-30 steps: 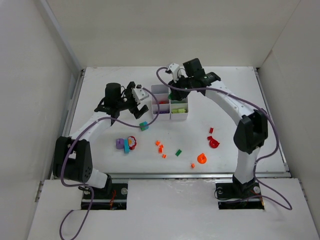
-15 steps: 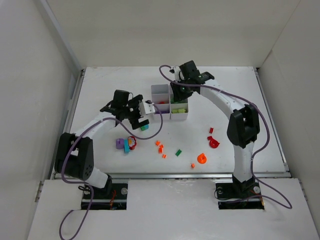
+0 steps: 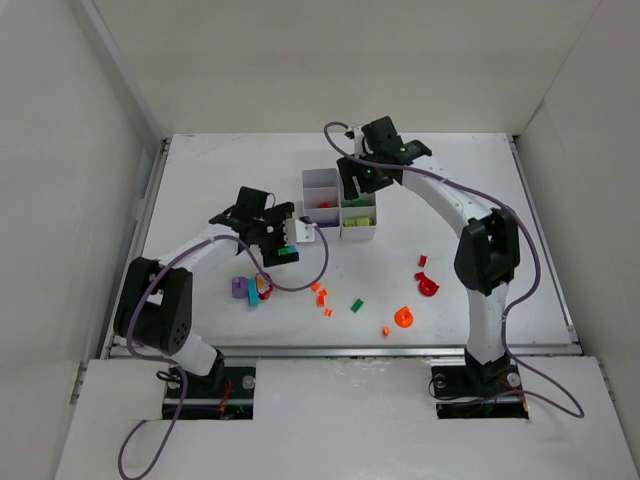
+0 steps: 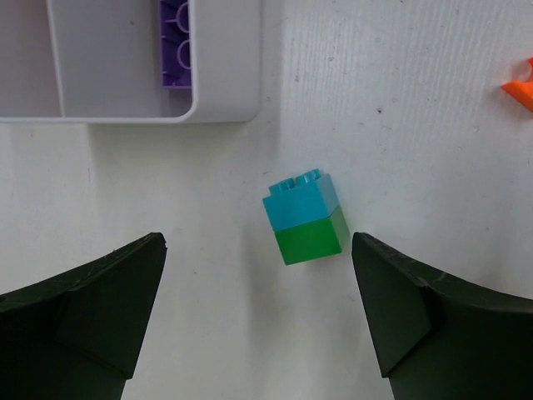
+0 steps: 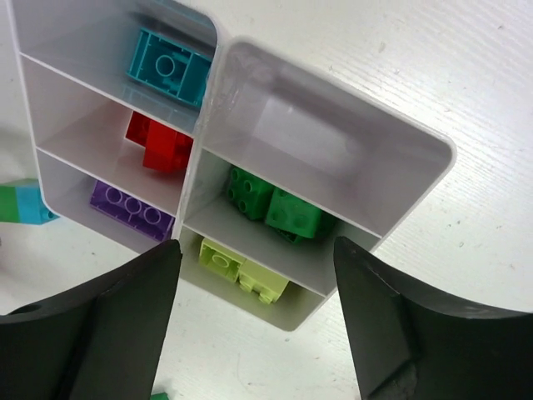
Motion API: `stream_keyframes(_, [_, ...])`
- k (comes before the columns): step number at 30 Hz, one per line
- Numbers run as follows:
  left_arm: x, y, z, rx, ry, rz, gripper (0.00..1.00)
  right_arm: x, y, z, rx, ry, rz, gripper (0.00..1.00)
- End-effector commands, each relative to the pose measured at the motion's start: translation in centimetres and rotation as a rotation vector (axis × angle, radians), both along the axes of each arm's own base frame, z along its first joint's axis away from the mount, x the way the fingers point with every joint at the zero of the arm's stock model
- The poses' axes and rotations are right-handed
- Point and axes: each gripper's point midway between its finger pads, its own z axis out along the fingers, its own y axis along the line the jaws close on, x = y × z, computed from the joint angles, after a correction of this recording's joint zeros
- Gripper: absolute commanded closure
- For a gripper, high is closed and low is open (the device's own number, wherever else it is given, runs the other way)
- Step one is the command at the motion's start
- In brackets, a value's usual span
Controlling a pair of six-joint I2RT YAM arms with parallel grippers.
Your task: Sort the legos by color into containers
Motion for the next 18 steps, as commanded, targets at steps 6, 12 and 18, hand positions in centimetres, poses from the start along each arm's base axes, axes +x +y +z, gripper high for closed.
stream_keyframes(6, [-1.7, -0.5, -2.3, 0.052, 0.086, -0.036, 0.21, 0.5, 0.2, 4.2, 0.053, -0.094, 0.021, 0.2])
stream_keyframes(12, [-1.7, 0.2, -3.2, 0.076, 0.122, 0.026, 0.38, 0.1, -0.4, 5.8, 0.056, -0.134, 0.007, 0.2])
stream_keyframes(18, [-2.3, 0.5, -4.9, 0.081, 0.195, 0.085, 0.55, 0.0, -0.5, 6.4, 0.059, -0.154, 0.014, 0.2])
